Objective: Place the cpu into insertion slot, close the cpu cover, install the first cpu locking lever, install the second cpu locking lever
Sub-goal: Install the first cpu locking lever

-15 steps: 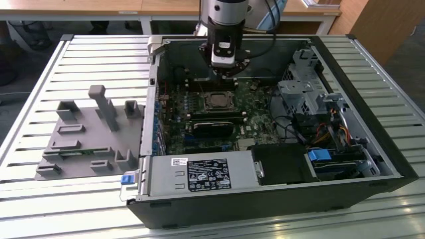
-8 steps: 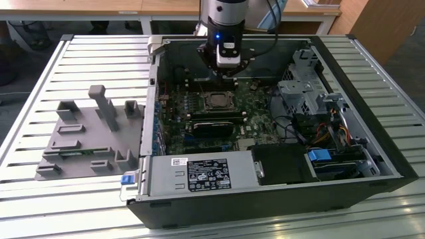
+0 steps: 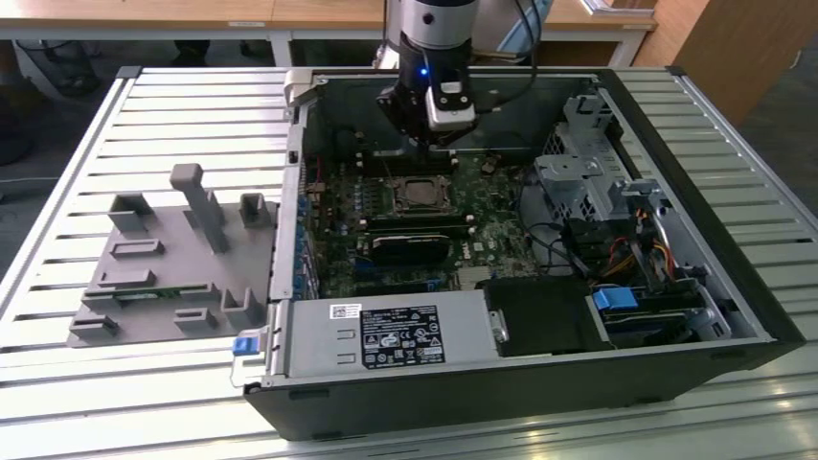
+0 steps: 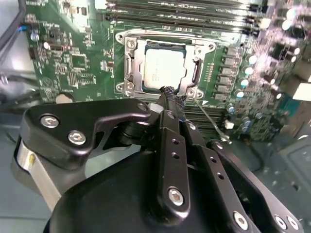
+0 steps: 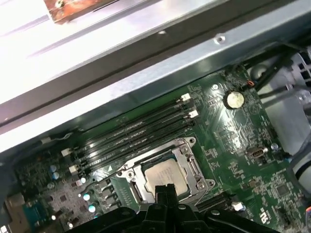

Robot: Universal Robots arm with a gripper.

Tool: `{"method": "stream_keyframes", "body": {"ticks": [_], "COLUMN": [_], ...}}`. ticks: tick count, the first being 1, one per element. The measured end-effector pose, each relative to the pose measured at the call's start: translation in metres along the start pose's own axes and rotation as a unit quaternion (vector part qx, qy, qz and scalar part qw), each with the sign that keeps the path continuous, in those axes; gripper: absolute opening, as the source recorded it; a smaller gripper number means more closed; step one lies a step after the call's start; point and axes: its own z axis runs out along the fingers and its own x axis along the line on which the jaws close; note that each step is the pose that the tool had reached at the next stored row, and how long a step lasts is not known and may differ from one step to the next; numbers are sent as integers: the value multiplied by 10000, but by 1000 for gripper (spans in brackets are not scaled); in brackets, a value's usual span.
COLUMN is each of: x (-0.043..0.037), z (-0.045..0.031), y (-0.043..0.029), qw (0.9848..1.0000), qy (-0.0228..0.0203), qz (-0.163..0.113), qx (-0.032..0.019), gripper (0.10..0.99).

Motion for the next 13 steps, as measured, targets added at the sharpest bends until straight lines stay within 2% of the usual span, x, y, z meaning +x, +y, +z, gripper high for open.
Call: {"method": "stream_keyframes", "body": {"ticks": [3,7,10,13], "x": [0,0,0,0], "z": [2,6,10,15], "y": [0,0,0,-1], "qw": [9996,9980,9959,9930], "qy": [9,21,30,40], "qz": [-272,-639,-909,-1184], "qx": [1,2,3,4], "gripper": [106,106,106,106]}}
